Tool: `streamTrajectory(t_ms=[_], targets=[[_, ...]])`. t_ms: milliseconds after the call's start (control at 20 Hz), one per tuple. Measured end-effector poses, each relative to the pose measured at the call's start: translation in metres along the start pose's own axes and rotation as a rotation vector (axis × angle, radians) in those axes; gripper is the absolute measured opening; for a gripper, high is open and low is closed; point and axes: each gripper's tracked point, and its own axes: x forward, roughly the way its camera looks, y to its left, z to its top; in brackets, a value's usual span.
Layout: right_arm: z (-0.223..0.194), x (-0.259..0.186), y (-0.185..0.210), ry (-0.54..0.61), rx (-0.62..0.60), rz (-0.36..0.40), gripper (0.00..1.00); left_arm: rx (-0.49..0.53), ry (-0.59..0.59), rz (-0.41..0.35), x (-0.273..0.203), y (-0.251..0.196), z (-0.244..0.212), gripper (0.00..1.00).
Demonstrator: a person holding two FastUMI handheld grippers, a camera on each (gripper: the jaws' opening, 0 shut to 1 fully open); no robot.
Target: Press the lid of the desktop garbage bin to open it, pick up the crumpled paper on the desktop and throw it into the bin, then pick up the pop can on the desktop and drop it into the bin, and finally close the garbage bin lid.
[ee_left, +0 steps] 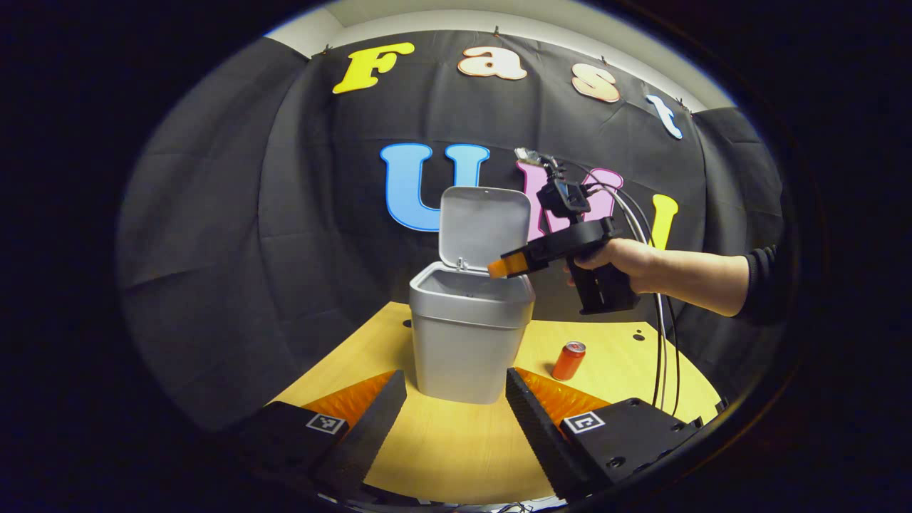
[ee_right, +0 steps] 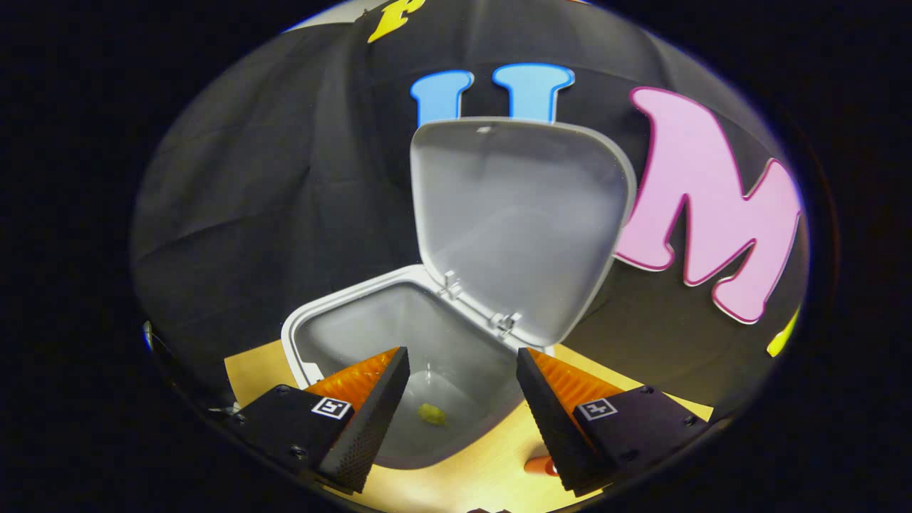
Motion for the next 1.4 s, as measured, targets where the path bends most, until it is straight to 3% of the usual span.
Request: streamTrajectory(t_ms=[350,450,600,750,950,1400], targets=[[0.001,-0.095,-0.093,-0.194,0.124,-0.258,0.98,0.056,0.031,-0.197,0.062,-0.055,-0.024,0.95],[-0.017,-0.130,-0.126,-0.241,0.226,-0.348,0.98,0.071,0.043,-0.252,0.086,-0.075,-0.034,0.95],[-0.067,-0.181,-0.185,-0.264,0.249,-0.523,0.98,0.109,0.067,-0.345,0.136,-0.119,-0.058,0.95],[-0.123,-0.221,-0.218,-0.219,0.255,-0.635,0.98,0.140,0.092,-0.392,0.175,-0.151,-0.078,0.95],[-0.185,-0.258,-0.232,-0.183,0.316,-0.719,0.98,0.130,0.134,-0.430,0.220,-0.192,-0.101,0.96],[-0.279,-0.302,-0.226,-0.154,0.296,-0.850,0.98,0.215,0.140,-0.436,0.309,-0.247,-0.157,0.96]])
